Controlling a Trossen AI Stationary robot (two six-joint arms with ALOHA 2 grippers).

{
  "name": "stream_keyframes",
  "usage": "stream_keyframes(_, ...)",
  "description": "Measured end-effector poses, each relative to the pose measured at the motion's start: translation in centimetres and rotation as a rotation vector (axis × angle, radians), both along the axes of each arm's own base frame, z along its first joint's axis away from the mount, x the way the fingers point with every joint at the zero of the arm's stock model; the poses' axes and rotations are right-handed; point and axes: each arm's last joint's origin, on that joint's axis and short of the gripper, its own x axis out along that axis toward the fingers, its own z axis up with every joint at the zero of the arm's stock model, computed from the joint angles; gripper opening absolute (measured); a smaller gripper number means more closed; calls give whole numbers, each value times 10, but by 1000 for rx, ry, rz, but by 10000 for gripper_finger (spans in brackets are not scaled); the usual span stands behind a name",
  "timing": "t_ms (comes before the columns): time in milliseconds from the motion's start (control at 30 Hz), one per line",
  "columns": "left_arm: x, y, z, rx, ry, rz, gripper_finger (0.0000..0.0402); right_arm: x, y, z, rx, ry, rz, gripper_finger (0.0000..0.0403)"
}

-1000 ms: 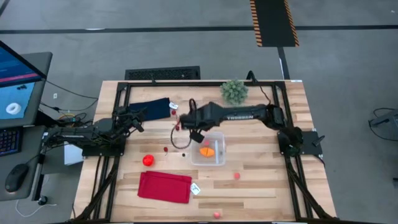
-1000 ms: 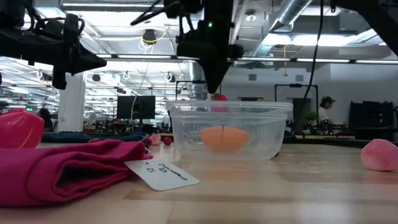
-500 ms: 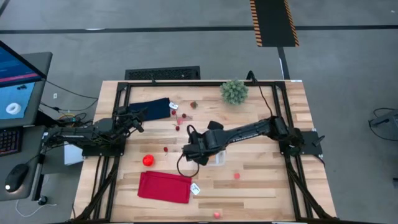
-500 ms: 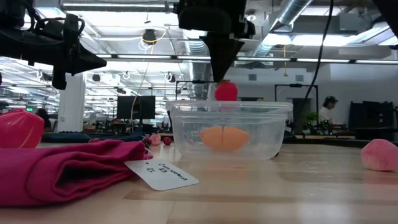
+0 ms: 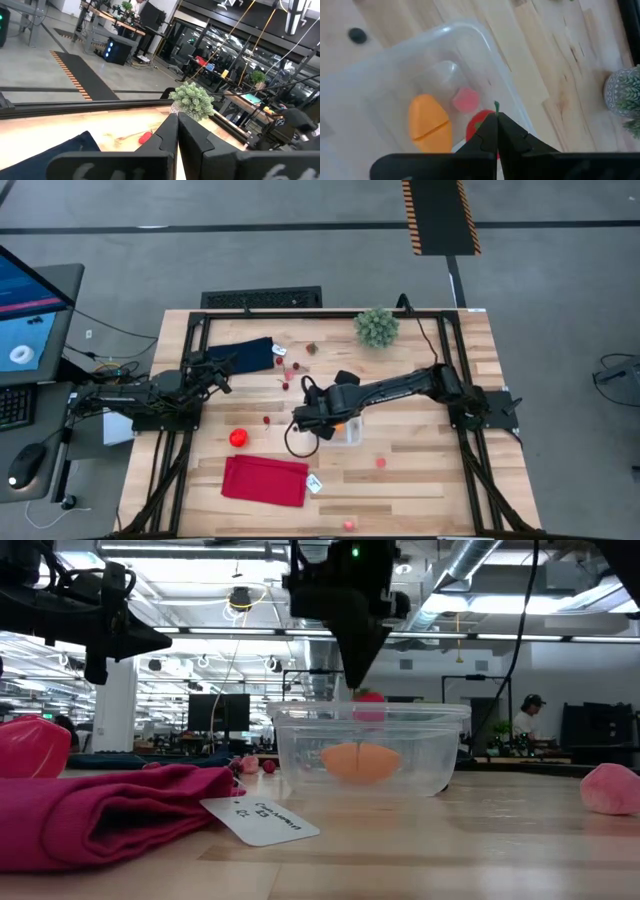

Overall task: Pick and placing Produce into tupperware
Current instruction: Put the red strawberry into the transparent bin, then put the blueberry into the transparent bin

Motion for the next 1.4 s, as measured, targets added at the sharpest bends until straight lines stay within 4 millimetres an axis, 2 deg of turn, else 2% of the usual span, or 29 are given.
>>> stream_keyframes(133, 0, 0, 0, 0, 0, 0, 0, -2, -6, -11, -6, 31, -25, 25)
stream_keyframes(233, 0, 0, 0, 0, 0, 0, 0, -5, -9, -16, -11, 60, -31, 46)
stream_keyframes(533, 0, 0, 0, 0, 0, 0, 0, -5, -9, -15, -17, 67, -24, 120)
stream_keyframes(733, 0, 0, 0, 0, 2, 0, 0, -10, -9, -8, -27, 108, -39, 141)
stream_keyframes(800, 0, 0, 0, 0, 2, 0, 0, -10, -8, 0, -28, 99, -32, 143)
stream_keyframes(900, 0, 0, 0, 0, 4, 0, 0, -15, -2, 22, -24, 34, 3, 141)
stream_keyframes(1067, 0, 0, -1, 0, 14, 0, 0, -39, 12, 67, 0, -85, 42, 130)
stream_keyframes(1233, 0, 0, -2, 0, 24, 1, 0, -68, 38, 105, 41, -217, 71, 124)
stream_keyframes(1400, 0, 0, -2, 0, 23, 1, 0, -93, 74, 121, 84, -281, 138, 123)
